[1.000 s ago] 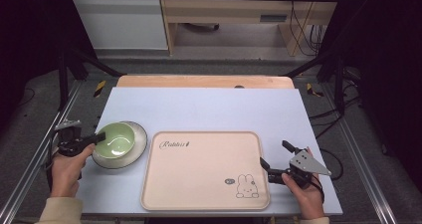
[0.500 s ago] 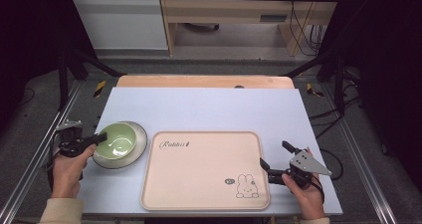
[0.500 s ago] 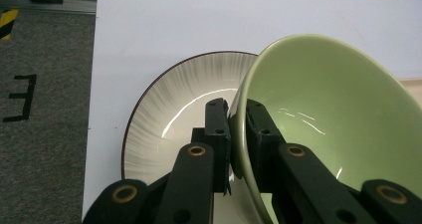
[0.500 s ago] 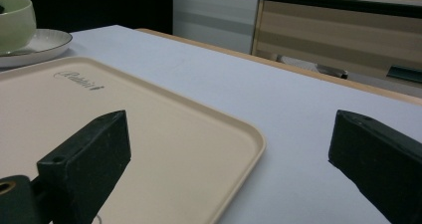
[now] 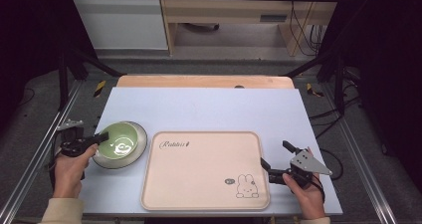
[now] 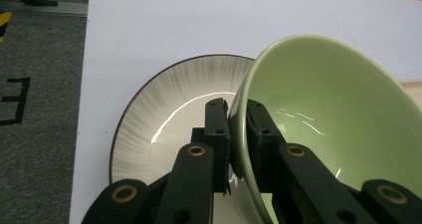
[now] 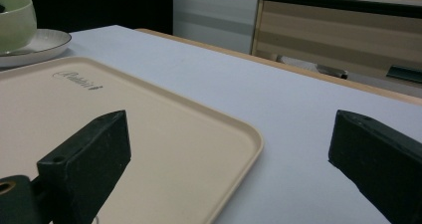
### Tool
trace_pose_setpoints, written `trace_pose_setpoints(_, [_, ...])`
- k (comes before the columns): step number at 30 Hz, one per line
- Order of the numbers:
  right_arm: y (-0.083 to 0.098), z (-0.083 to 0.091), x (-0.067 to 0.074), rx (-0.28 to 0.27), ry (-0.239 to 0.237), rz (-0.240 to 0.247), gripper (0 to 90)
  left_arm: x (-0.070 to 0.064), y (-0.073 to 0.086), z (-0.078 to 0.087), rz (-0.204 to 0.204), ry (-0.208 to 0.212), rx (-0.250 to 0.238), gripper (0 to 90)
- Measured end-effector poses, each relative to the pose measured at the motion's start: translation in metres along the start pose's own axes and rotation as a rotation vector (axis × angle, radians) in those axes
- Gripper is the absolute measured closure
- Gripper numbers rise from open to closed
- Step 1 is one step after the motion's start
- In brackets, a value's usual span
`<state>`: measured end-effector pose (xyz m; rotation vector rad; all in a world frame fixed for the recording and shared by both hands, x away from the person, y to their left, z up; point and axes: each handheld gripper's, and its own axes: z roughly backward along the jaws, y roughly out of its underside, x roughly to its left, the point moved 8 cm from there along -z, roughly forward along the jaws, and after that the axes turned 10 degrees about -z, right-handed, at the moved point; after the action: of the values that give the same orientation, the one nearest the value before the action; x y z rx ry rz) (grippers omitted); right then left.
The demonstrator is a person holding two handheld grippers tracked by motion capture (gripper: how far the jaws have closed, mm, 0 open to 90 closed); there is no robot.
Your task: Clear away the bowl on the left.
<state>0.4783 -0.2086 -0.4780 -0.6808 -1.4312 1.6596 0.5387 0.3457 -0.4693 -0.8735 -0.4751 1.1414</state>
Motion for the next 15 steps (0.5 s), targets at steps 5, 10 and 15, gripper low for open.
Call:
trace_pose_setpoints(5, [-0.001,0.001,-0.001,-0.005,0.003,-0.008,3.2,-0.008,-0.004,0.0,-0.009,0.013,-0.01,81.9])
trace_pose_setpoints(10, [-0.001,0.001,-0.001,-0.005,0.003,-0.008,3.2,-0.016,-0.008,0.001,-0.025,0.024,-0.019,81.9])
trace_pose_setpoints(15, [-0.001,0.001,0.0,-0.003,0.004,-0.001,3.2,-0.028,-0.015,0.002,-0.024,0.049,-0.048,81.9])
